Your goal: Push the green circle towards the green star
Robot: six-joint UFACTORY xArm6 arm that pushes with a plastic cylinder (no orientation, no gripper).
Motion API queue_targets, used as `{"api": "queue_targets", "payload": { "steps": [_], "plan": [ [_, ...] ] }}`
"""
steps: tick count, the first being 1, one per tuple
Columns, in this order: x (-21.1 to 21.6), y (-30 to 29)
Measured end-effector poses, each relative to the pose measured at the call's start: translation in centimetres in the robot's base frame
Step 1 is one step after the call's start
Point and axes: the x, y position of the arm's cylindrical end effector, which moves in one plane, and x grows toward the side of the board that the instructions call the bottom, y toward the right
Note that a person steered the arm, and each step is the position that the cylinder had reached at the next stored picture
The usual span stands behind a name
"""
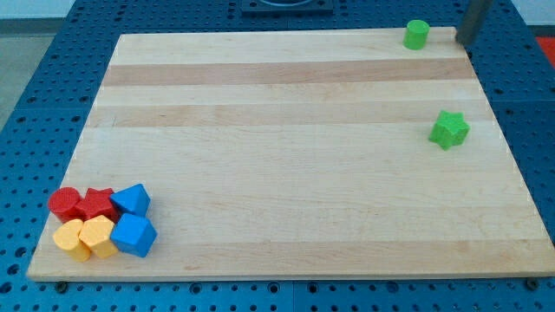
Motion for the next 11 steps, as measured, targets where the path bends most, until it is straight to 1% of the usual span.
{"api": "queue_targets", "payload": {
  "steps": [1,2,3,4,6,8,9,11],
  "plan": [
    [0.0,-0.4],
    [0.0,-2.5],
    [0.0,-2.5],
    [0.0,-5.2],
    [0.3,-8.0],
    [0.3,-15.5],
    [1.9,-16.1],
    [3.4,-11.6]
  ]
}}
